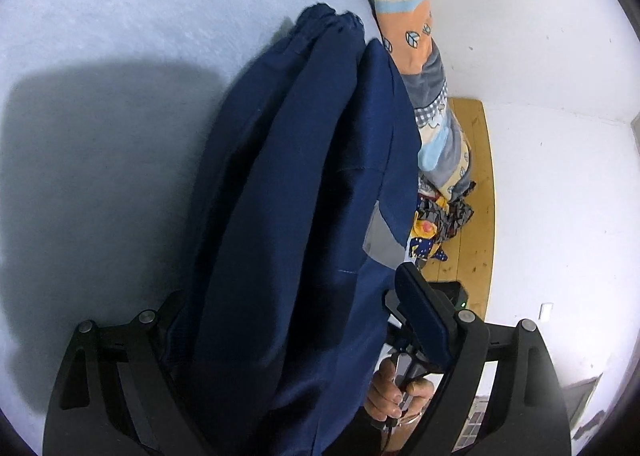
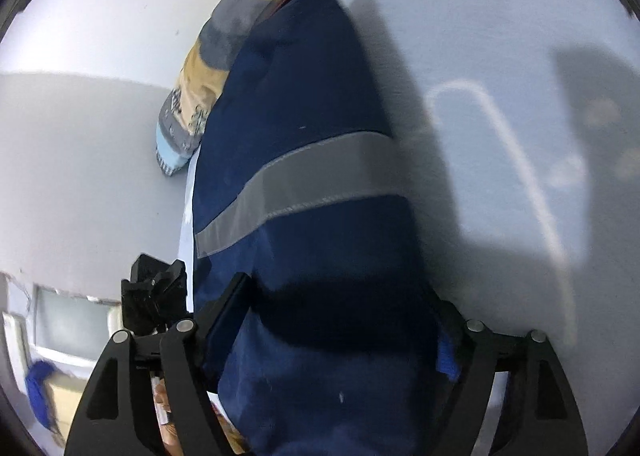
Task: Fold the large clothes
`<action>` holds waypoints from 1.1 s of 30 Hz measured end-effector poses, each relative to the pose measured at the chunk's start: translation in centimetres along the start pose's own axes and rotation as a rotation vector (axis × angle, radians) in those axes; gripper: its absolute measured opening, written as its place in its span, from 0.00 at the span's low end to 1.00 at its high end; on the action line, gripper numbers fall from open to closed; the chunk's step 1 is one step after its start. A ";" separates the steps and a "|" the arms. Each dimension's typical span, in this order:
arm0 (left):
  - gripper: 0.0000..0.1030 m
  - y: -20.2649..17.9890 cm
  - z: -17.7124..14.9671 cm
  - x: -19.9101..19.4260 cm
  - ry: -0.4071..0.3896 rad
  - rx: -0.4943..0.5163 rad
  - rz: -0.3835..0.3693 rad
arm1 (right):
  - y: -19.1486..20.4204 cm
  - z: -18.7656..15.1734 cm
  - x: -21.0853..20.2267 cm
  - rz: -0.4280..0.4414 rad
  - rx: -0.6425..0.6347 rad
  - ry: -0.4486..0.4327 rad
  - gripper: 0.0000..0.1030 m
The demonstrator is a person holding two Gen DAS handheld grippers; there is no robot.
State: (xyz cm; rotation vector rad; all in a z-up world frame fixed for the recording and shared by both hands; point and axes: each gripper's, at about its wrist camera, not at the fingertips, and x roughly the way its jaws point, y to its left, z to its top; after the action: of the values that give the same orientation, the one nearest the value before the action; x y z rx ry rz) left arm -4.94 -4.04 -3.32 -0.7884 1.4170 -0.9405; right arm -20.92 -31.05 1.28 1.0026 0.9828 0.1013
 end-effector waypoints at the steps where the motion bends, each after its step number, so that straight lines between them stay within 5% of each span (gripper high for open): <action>1: 0.86 -0.2 0.0 0.0 -0.003 0.011 0.023 | 0.3 0.1 0.4 -0.008 -0.028 0.004 0.80; 3: 0.86 -1.8 -0.3 0.3 -0.019 0.068 0.093 | 1.2 0.2 0.9 -0.042 -0.086 0.008 0.79; 6: 0.70 -4.0 -1.1 0.9 -0.040 0.145 0.223 | 2.3 -0.1 0.5 -0.105 -0.135 -0.007 0.62; 10: 0.68 -6.4 -2.1 0.9 -0.059 0.195 0.249 | 4.0 -0.4 -1.0 -0.109 -0.218 -0.031 0.43; 21: 0.68 -11.0 -6.9 3.9 0.014 0.275 0.188 | 4.8 -3.1 -7.9 -0.167 -0.384 -0.097 0.42; 30: 0.68 -12.4 -10.1 8.0 0.083 0.355 0.228 | 0.8 -4.9 -10.8 -0.228 -0.453 -0.113 0.42; 33: 0.68 -11.6 -9.7 9.7 0.089 0.349 0.303 | -1.0 -4.4 -9.8 -0.263 -0.408 -0.089 0.45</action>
State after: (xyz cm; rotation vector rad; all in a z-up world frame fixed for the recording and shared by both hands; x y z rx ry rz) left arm -16.02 -16.91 2.45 -0.2665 1.3520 -0.9578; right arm -30.26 -33.45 6.10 0.4961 0.9556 0.0351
